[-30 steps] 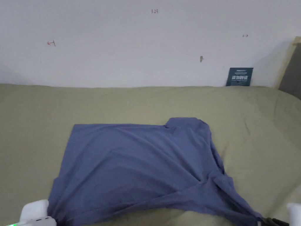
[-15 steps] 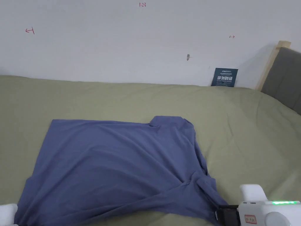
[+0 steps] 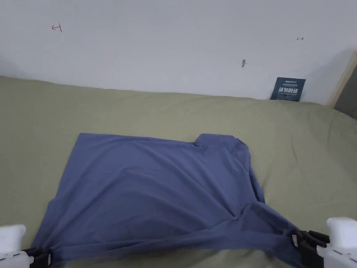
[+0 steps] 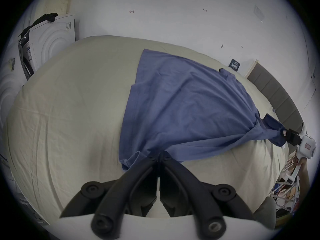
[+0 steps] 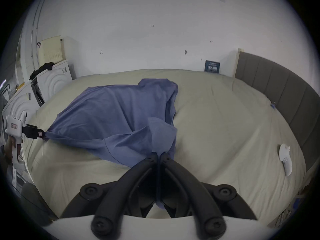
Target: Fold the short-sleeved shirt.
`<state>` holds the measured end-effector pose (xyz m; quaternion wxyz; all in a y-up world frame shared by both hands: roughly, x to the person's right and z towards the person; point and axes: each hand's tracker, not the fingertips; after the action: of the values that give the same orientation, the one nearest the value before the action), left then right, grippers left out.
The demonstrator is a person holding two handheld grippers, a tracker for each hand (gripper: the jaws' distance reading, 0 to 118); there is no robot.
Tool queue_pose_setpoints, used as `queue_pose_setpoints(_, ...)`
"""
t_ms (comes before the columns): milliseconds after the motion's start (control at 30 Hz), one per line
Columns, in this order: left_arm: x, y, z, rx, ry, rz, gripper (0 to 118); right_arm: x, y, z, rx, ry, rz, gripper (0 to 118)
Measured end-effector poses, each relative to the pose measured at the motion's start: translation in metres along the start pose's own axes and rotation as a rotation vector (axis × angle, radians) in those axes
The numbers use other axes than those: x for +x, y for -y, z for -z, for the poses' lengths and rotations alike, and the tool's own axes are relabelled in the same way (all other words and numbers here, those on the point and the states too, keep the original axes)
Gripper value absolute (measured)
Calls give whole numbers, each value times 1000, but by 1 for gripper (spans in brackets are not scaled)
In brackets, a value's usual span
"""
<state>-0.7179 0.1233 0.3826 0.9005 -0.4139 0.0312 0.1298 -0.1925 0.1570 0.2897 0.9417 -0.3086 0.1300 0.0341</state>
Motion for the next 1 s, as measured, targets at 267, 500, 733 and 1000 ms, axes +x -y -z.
queue_pose_setpoints(267,-1,-32,-5,51,10,26,0,5,-34,16,55,-17,-47,5)
queue_pose_setpoints(500,-2,-94,11,49,-31,153,0,10,-92,64,111,-12,-110,5)
queue_pose_setpoints(733,4,-152,62,-28,-113,272,0,3,-141,145,43,14,-259,5)
queue_pose_setpoints(1000,6,-176,122,-135,-169,358,20,2,-144,225,-71,48,-155,58)
